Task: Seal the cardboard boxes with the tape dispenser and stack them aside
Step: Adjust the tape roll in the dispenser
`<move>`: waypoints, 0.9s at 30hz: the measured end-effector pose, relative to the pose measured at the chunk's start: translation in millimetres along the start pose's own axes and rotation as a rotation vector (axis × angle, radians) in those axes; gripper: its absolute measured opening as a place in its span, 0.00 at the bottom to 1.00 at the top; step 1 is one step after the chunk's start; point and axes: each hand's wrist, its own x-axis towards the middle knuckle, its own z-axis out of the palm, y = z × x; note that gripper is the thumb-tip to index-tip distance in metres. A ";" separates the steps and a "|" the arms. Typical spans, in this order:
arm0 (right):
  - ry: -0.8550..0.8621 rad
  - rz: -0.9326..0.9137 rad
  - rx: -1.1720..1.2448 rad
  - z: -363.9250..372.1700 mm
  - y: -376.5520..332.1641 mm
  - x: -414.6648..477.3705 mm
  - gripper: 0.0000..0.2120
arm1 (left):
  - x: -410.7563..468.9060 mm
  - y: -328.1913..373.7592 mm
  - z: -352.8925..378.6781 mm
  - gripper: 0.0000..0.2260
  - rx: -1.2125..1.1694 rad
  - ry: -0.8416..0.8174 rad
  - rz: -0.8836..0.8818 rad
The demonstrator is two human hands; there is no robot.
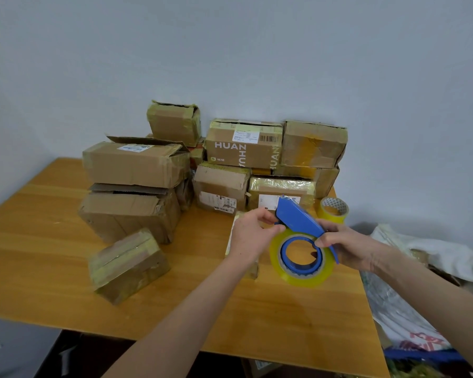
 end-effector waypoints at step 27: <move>0.241 0.035 -0.240 21.9 2.4 2.2 0.33 | 2.3 -30.8 11.6 0.12 -0.115 0.125 -0.085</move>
